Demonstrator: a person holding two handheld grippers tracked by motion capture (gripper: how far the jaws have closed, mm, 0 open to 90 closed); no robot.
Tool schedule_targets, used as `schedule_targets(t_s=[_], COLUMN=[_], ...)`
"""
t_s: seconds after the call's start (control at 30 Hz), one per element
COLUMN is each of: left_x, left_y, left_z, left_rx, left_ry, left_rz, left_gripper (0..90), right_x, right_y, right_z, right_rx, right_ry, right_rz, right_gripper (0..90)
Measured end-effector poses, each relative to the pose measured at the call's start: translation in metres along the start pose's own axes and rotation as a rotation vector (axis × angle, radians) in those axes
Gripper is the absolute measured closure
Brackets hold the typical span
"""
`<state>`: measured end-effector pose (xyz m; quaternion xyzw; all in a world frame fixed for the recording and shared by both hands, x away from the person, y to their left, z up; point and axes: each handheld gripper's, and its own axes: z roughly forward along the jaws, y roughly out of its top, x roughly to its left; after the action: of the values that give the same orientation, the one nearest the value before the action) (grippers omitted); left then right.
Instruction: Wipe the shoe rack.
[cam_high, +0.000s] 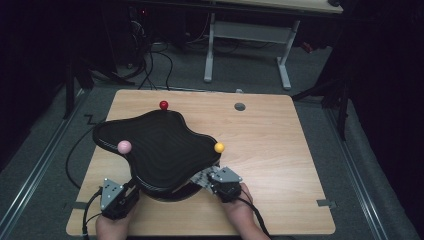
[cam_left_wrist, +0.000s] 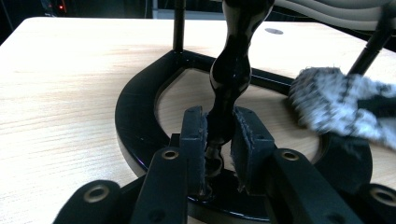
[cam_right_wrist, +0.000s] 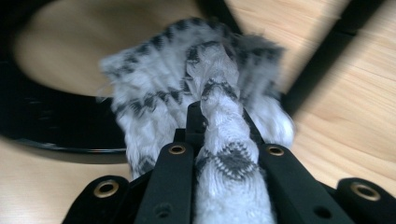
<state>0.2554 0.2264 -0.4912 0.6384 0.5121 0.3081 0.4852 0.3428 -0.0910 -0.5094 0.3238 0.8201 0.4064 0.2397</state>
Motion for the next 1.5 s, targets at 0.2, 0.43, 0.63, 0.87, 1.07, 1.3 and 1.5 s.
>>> schedule_targets(t_s=[0.2, 0.43, 0.63, 0.87, 1.07, 1.3, 1.5], left_x=[-0.001, -0.001, -0.003, -0.004, -0.004, -0.004, -0.004], left_y=[0.000, 0.000, 0.001, 0.001, 0.001, 0.001, 0.001], left_z=[0.000, 0.001, 0.003, 0.004, 0.004, 0.004, 0.005], left_rx=[-0.003, -0.003, 0.003, 0.000, -0.001, 0.001, 0.001], left_ry=[0.007, 0.004, 0.000, 0.001, 0.003, 0.000, -0.001], left_rz=[-0.010, 0.002, 0.000, 0.006, 0.011, 0.009, 0.008], left_gripper=[74.9, 74.9, 74.9, 74.9, 74.9, 74.9, 75.0], right_x=[0.042, 0.054, 0.007, -0.031, -0.032, -0.036, -0.034], right_y=[0.006, 0.008, -0.001, -0.002, 0.016, -0.004, -0.011], right_z=[-0.001, -0.002, -0.004, -0.022, -0.039, -0.016, -0.008], right_rx=[-0.014, -0.013, 0.008, -0.052, -0.149, -0.018, 0.029], right_ry=[0.111, 0.136, 0.005, -0.095, -0.127, -0.104, -0.095], right_rz=[-0.056, -0.090, -0.014, 0.058, 0.050, 0.066, 0.056], right_gripper=[81.4, 81.4, 81.4, 81.4, 81.4, 81.3, 81.4])
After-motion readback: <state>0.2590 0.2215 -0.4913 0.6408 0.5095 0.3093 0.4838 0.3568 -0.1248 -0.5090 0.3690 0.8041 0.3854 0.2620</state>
